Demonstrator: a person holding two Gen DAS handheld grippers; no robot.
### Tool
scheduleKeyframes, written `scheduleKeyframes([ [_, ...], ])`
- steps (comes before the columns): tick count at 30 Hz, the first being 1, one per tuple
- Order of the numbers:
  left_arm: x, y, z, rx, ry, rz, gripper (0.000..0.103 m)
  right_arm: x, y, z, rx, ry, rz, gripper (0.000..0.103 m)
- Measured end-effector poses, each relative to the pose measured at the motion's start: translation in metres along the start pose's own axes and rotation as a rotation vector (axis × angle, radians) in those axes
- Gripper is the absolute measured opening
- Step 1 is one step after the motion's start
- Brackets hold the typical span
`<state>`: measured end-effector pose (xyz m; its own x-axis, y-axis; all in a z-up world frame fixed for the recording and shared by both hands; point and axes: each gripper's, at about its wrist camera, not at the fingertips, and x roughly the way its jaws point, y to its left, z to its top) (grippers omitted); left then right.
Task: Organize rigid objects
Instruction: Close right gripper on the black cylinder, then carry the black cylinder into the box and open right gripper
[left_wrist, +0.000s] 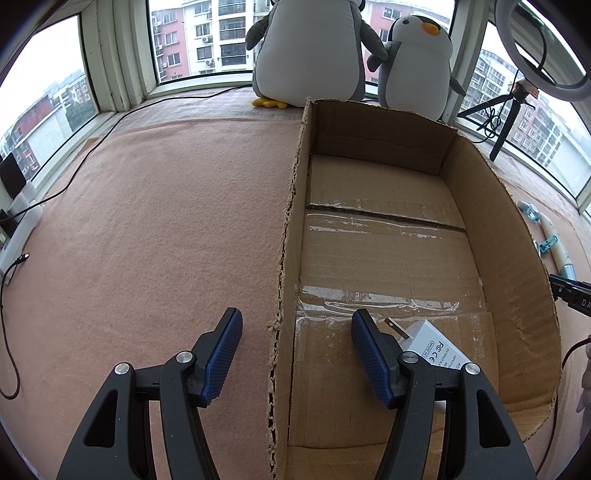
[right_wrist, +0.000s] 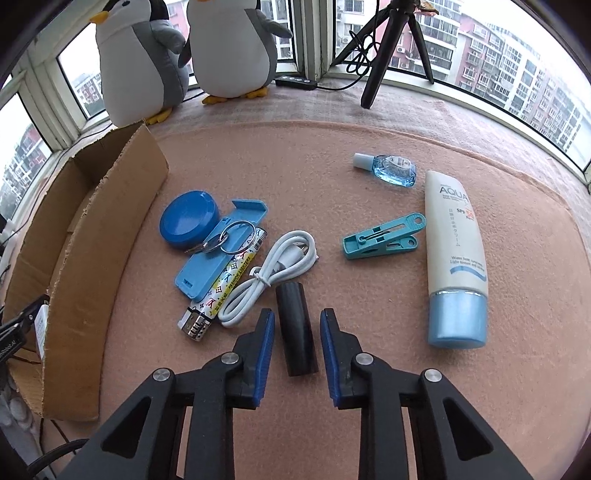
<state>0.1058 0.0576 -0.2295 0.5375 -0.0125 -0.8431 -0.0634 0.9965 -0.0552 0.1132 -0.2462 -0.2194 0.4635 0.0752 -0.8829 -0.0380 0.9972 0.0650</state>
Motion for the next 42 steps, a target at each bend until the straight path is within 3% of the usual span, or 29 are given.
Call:
scheduleKeyframes([
  [6,0.0,0.0,0.0,0.0,0.0,0.0,0.066,0.001,-0.002,-0.002,0.005,0.007,-0.014,0.015],
  [21,0.0,0.0,0.0,0.0,0.0,0.0,0.066,-0.025,-0.006,-0.004,0.043,-0.044,0.01,0.015],
  [32,0.0,0.0,0.001,-0.002,0.0,-0.001,0.066,-0.064,0.043,0.021,-0.027,-0.136,0.107,0.015],
  [42,0.0,0.0,0.001,-0.005,0.001,-0.005,0.066,-0.068,0.091,0.041,-0.099,-0.164,0.172,0.015],
])
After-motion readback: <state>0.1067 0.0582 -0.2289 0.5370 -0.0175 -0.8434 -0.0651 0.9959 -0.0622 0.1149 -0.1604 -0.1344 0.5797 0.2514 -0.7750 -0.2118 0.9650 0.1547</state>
